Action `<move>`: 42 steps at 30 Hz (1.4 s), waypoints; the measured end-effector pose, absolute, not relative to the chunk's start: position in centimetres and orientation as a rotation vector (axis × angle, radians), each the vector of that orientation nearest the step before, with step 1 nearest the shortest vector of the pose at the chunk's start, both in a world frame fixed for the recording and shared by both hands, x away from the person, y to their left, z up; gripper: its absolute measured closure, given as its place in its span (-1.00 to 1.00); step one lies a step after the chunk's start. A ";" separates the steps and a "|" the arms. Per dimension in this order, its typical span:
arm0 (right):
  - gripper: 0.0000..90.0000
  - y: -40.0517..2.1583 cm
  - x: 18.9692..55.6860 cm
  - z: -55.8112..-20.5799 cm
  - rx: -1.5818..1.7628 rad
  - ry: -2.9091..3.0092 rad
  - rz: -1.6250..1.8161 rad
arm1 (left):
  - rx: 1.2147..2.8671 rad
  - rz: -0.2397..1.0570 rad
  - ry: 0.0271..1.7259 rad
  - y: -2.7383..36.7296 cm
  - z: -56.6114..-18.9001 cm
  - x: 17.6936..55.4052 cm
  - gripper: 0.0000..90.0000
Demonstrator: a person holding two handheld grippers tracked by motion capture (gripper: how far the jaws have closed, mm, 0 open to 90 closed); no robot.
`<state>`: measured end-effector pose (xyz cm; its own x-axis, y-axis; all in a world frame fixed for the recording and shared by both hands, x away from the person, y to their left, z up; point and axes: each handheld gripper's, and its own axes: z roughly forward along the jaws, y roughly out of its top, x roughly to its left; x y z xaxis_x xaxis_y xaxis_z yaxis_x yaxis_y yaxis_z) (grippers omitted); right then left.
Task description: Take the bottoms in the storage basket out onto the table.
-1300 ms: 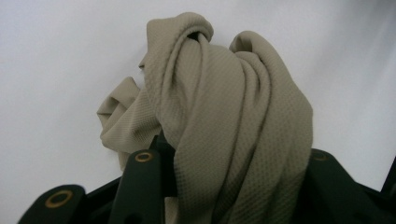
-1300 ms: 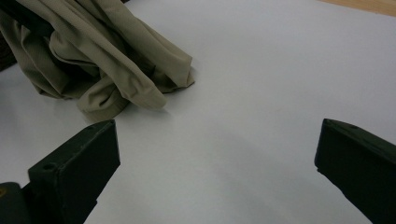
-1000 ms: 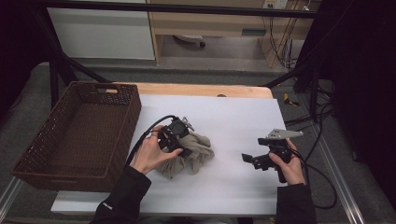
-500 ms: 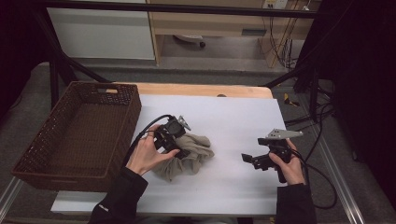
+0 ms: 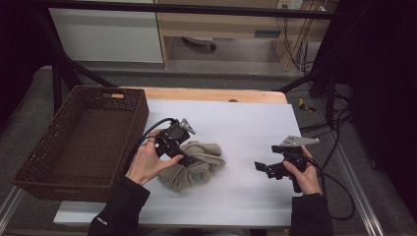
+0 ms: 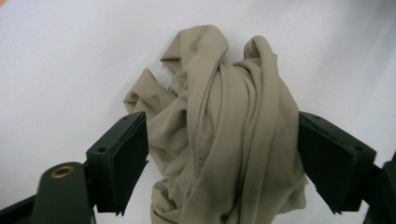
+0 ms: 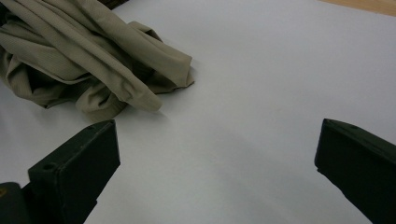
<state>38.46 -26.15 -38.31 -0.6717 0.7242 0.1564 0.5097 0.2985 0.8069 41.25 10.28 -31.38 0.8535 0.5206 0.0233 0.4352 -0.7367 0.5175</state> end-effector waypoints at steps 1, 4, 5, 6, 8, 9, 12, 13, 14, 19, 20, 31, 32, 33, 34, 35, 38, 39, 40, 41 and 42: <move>-0.98 -26.1 38.5 -38.3 1.130 2.329 1.310 | 2.517 0.228 0.698 10.4 -31.3 41.2 -0.60; -0.98 -26.1 38.5 -38.3 1.132 2.328 1.308 | 2.509 0.235 0.699 10.7 -31.0 41.0 -0.61; -0.98 -26.2 38.5 -38.3 1.132 2.328 1.309 | 2.508 0.235 0.699 10.8 -30.8 40.9 -0.62; -0.98 -26.2 38.5 -38.3 1.132 2.329 1.310 | 2.504 0.237 0.701 10.9 -30.7 40.9 -0.63; -0.98 -26.1 38.4 -38.3 1.135 2.328 1.309 | 2.496 0.247 0.705 11.1 -30.5 40.7 -0.64; -0.99 -26.2 38.5 -38.3 1.133 2.327 1.310 | 2.493 0.250 0.705 11.2 -30.4 40.7 -0.64; -0.98 -26.2 38.5 -38.3 1.133 2.328 1.309 | 2.484 0.255 0.708 11.6 -30.1 40.6 -0.65; -0.98 -26.2 38.5 -38.3 1.133 2.329 1.308 | 2.482 0.256 0.709 11.7 -30.0 40.5 -0.66; -0.98 -26.2 38.5 -38.3 1.130 2.328 1.309 | 2.480 0.257 0.710 11.8 -30.0 40.5 -0.66; -0.98 -26.1 38.5 -38.3 1.133 2.328 1.308 | 2.473 0.260 0.715 12.4 -29.8 40.3 -0.67; -0.98 -26.1 38.5 -38.3 1.132 2.329 1.308 | 2.472 0.262 0.716 12.5 -29.7 40.3 -0.67; -0.98 -26.1 38.5 -38.3 1.131 2.328 1.308 | 2.452 0.283 0.739 14.0 -29.4 40.1 -0.68; -0.98 -26.1 38.5 -38.3 1.131 2.328 1.308 | 2.448 0.283 0.742 14.2 -29.5 40.1 -0.68; -0.98 -26.2 38.5 -38.3 1.131 2.328 1.308 | 2.444 0.284 0.745 14.3 -29.5 40.1 -0.68; -0.98 -26.2 38.5 -38.3 1.132 2.328 1.308 | 2.442 0.286 0.748 14.5 -29.5 40.0 -0.69; -0.98 -26.2 38.5 -38.3 1.130 2.327 1.309 | 2.439 0.286 0.750 14.6 -29.5 40.0 -0.68; -0.98 -26.1 38.5 -38.3 1.132 2.329 1.308 | 2.432 0.288 0.761 15.1 -29.4 40.0 -0.69; -0.98 -26.1 38.5 -38.3 1.132 2.329 1.308 | 2.430 0.291 0.764 15.3 -29.4 39.9 -0.69; -0.98 -26.1 38.5 -38.3 1.131 2.329 1.307 | 2.429 0.292 0.765 15.4 -29.4 39.9 -0.69; -0.98 -26.1 38.5 -38.3 1.131 2.329 1.306 | 2.428 0.293 0.767 15.6 -29.4 39.9 -0.69; -0.98 -26.1 38.5 -38.3 1.131 2.330 1.306 | 2.427 0.293 0.768 15.7 -29.4 39.9 -0.69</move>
